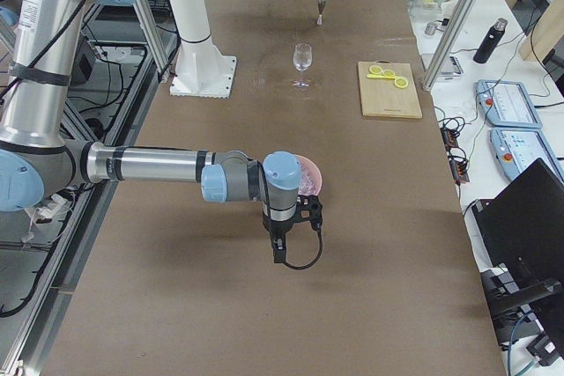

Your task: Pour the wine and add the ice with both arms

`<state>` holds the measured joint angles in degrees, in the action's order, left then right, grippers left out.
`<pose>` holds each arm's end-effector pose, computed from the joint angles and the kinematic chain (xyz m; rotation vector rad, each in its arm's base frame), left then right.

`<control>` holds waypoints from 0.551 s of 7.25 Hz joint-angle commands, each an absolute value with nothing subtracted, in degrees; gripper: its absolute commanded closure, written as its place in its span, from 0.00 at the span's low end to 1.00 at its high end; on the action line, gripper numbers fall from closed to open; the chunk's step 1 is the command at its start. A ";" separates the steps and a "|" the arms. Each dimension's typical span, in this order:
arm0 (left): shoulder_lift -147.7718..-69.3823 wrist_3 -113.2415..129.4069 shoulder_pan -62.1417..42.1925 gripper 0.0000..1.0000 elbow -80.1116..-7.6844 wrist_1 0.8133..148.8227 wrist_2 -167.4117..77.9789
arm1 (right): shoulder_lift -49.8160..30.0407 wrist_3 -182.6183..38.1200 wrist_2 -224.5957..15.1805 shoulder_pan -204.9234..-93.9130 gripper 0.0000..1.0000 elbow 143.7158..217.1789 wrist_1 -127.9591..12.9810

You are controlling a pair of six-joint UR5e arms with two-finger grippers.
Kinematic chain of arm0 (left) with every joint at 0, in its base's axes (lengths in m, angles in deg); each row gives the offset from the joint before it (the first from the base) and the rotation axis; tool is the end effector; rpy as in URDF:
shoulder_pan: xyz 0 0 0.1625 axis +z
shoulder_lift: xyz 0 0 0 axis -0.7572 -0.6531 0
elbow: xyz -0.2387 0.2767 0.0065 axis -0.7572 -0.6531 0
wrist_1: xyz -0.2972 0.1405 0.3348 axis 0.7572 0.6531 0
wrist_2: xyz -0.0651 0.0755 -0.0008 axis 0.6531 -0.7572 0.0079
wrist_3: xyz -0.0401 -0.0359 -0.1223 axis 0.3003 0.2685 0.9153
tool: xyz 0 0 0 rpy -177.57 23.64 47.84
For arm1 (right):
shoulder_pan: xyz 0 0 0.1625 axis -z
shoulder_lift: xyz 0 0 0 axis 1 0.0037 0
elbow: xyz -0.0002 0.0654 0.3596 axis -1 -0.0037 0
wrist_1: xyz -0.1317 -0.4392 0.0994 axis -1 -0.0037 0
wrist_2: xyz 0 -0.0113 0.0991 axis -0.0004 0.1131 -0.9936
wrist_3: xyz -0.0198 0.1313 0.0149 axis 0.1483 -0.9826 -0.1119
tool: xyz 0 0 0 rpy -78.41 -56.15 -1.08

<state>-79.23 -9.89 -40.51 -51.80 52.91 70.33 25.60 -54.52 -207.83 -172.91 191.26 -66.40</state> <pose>-0.0339 -0.4932 0.6152 0.0786 0.8111 0.0825 -0.0007 -0.4613 0.6304 0.0156 -0.6330 -0.1519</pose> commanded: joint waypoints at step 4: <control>-79.23 -10.08 -40.43 0.02 -51.81 53.02 70.33 | 25.60 -54.17 -212.12 -174.77 0.00 190.90 -65.73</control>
<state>-79.23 -10.04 -40.50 -51.81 52.99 70.33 25.45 -54.50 -211.63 -174.37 190.82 -65.90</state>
